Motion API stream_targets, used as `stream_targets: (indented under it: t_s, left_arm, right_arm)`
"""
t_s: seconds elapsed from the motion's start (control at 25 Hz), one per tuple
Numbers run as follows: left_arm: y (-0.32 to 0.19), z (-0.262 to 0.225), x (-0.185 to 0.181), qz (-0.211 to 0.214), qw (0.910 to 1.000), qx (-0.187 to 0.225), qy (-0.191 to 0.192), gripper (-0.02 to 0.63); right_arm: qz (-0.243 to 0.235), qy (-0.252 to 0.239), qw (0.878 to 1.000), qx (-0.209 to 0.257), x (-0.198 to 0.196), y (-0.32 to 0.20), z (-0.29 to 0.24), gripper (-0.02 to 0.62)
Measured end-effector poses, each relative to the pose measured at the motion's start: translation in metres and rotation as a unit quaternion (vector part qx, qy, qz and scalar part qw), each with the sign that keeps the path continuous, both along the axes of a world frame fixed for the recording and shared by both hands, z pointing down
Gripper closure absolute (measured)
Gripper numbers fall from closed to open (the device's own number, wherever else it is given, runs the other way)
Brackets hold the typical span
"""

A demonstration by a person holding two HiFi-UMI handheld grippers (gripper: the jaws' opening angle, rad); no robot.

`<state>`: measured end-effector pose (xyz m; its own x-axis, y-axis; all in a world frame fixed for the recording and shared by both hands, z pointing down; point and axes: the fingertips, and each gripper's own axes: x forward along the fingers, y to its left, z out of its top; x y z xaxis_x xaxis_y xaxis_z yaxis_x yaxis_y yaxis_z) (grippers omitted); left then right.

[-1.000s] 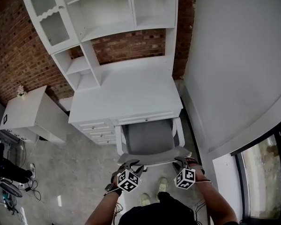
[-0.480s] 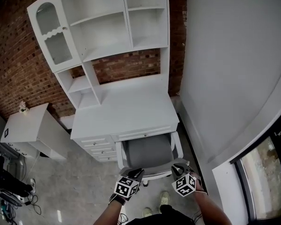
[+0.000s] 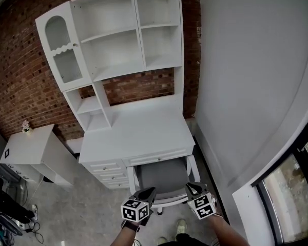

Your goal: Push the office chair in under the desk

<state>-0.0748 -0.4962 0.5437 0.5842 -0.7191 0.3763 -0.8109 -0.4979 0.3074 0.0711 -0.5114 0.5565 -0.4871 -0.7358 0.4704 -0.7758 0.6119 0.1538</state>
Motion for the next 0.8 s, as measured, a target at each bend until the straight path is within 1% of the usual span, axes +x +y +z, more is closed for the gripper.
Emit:
stream_targets:
  t_s: [0.08, 0.24, 0.4, 0.48, 0.64, 0.8]
  left_arm:
    - [0.000, -0.013, -0.002, -0.009, 0.9998, 0.005, 0.016, 0.592]
    - [-0.005, -0.041, -0.005, -0.015, 0.9991, 0.023, 0.031, 0.593]
    - [-0.011, -0.072, -0.012, -0.019, 0.9980, 0.048, 0.036, 0.594]
    - [-0.015, -0.092, -0.022, -0.035, 0.9967, 0.063, 0.036, 0.594]
    - [-0.019, -0.128, -0.039, -0.078, 0.9926, 0.088, 0.029, 0.594]
    - [-0.020, -0.158, -0.051, -0.102, 0.9880, 0.112, 0.030, 0.594]
  right_arm:
    - [0.007, -0.025, 1.000, 0.003, -0.002, -0.002, -0.013, 0.577]
    - [0.014, -0.058, 0.998, 0.007, -0.006, -0.007, -0.041, 0.580]
    - [0.020, -0.084, 0.996, 0.019, -0.010, -0.012, -0.072, 0.581]
    - [0.025, -0.094, 0.995, 0.033, -0.011, -0.015, -0.091, 0.583]
    - [0.044, -0.118, 0.990, 0.070, -0.003, -0.019, -0.129, 0.583]
    - [0.055, -0.135, 0.985, 0.090, 0.002, -0.026, -0.155, 0.583]
